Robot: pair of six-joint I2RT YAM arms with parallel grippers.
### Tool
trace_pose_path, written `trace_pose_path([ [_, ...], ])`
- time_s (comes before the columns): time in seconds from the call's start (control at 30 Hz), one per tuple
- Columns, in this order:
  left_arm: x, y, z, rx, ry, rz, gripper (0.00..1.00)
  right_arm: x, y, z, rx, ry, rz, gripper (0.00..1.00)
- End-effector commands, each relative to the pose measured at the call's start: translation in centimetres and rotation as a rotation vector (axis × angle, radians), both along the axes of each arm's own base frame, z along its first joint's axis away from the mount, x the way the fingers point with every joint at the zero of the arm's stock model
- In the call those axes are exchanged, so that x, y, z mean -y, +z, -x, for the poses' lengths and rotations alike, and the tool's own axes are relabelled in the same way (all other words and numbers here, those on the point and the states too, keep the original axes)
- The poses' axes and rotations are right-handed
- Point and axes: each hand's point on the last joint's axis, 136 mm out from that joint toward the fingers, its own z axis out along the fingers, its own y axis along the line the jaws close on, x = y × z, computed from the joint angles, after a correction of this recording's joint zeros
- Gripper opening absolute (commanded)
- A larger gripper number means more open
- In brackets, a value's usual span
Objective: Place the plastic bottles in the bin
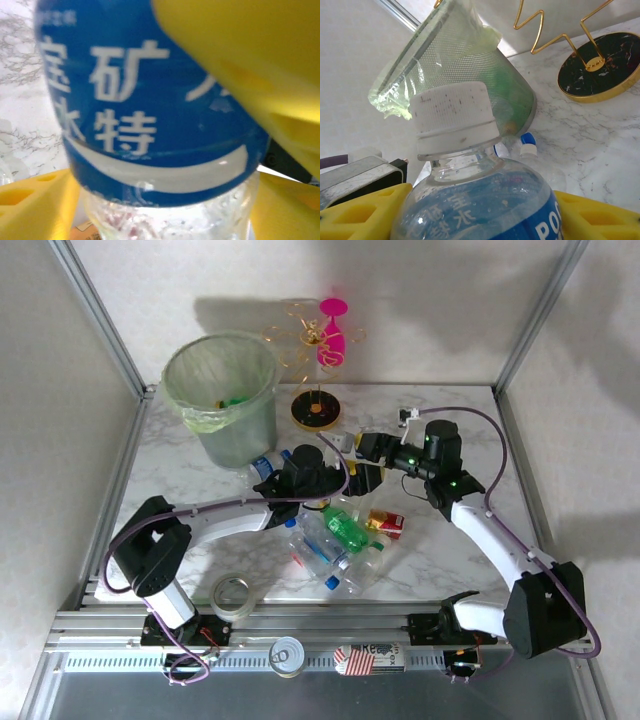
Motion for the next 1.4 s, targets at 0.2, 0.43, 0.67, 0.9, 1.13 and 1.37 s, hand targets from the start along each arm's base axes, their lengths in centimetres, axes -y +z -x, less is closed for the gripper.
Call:
trace_pose_path([
  [0.2,0.5,2.2,0.1,0.037,-0.007,0.046,0.5,-0.2,1.2,0.4,0.042,0.023,-0.043,0.54],
  [0.43,-1.3,3.1,-0.7,0.054,0.068,0.052,0.45,1.0,3.4,-1.0,0.103,-0.068,0.013,0.91],
  [0.67,-5.3,5.2,-2.3,0.116,0.185,-0.005,0.41,4.0,4.4,-2.3,0.142,-0.254,0.102,0.99],
  [0.9,-11.9,10.8,-4.6,0.258,0.376,-0.106,0.34,5.7,0.2,-2.2,0.066,-0.342,0.149,0.99],
  [1.13,-20.7,17.9,-7.6,0.389,0.655,-0.235,0.32,5.2,-5.5,-1.1,-0.05,-0.3,0.153,0.99],
  [1.37,-29.9,20.5,-11.5,0.365,0.905,-0.301,0.3,4.7,-8.1,-0.8,-0.117,-0.275,0.151,0.99],
])
